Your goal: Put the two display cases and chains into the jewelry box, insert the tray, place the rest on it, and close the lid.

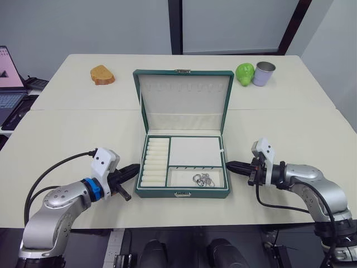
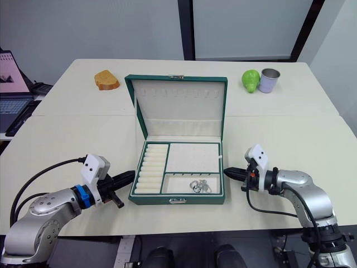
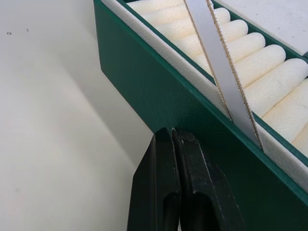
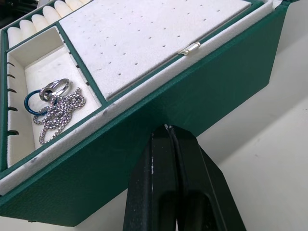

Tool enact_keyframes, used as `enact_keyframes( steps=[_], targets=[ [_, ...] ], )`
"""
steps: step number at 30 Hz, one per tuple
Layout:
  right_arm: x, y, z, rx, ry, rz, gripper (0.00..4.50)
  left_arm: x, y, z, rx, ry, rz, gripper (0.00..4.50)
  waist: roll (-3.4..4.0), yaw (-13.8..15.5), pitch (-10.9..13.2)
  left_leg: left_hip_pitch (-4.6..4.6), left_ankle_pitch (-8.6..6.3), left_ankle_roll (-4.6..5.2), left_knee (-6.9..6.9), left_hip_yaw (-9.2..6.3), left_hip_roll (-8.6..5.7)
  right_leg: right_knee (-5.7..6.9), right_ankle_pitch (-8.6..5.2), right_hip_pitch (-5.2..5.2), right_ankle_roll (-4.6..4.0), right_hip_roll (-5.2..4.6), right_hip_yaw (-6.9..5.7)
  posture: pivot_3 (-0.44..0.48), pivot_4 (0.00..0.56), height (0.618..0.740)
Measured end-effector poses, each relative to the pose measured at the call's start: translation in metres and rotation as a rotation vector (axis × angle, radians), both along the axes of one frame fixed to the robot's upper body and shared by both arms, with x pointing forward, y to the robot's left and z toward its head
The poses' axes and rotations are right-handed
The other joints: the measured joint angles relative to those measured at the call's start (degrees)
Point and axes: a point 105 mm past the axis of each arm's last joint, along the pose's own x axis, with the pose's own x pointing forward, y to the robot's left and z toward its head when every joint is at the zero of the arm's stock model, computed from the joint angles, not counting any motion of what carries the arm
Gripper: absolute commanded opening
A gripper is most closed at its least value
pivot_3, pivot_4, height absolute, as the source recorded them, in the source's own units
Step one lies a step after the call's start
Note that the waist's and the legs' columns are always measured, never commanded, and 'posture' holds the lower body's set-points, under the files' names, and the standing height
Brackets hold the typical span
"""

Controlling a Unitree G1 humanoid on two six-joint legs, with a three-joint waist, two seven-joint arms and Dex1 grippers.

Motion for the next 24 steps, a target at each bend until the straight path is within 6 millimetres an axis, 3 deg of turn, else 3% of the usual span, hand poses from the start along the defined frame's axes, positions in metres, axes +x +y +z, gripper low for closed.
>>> enact_keyframes(
  steps=[7,11,14,19,24],
  targets=[
    [-0.002,-0.005,0.006,0.007,-0.003,0.023,0.0,-0.003,0.003,0.012,-0.042,-0.054,-0.052,0.06,-0.01,0.0,0.0,-0.01,0.0,0.0,0.0,0.0,0.0,0.0,0.0,0.0,0.0,0.0,-0.01,0.0,0.15,0.74],
    [0.002,-0.016,0.026,0.006,-0.047,0.045,0.0,-0.004,0.022,0.032,0.004,-0.18,-0.079,0.06,0.0,-0.02,0.0,0.04,0.0,0.0,0.0,0.01,0.0,-0.01,0.0,0.02,0.0,0.0,-0.01,0.0,0.15,0.74],
    [0.011,-0.031,0.036,-0.011,-0.068,0.016,0.0,-0.005,0.036,0.034,0.074,-0.251,-0.093,0.6,0.0,-0.06,0.0,0.04,0.0,0.01,0.0,0.03,-0.01,-0.03,0.0,0.02,0.0,-0.01,-0.01,0.0,0.15,0.74],
    [0.019,-0.035,0.042,-0.002,-0.084,0.02,0.0,-0.013,0.036,0.028,0.057,-0.278,-0.137,2.12,0.0,-0.15,0.0,0.02,-0.01,0.02,0.01,0.05,0.01,-0.01,0.0,0.0,0.0,-0.01,0.01,0.0,0.15,0.74],
    [0.028,-0.038,0.058,0.001,-0.122,0.031,0.0,-0.042,0.034,0.015,0.036,-0.245,-0.227,3.64,0.0,-0.31,0.0,0.03,-0.01,0.02,-0.02,0.08,0.05,0.01,0.0,-0.05,0.0,0.0,0.02,0.0,0.15,0.74]
  ],
)
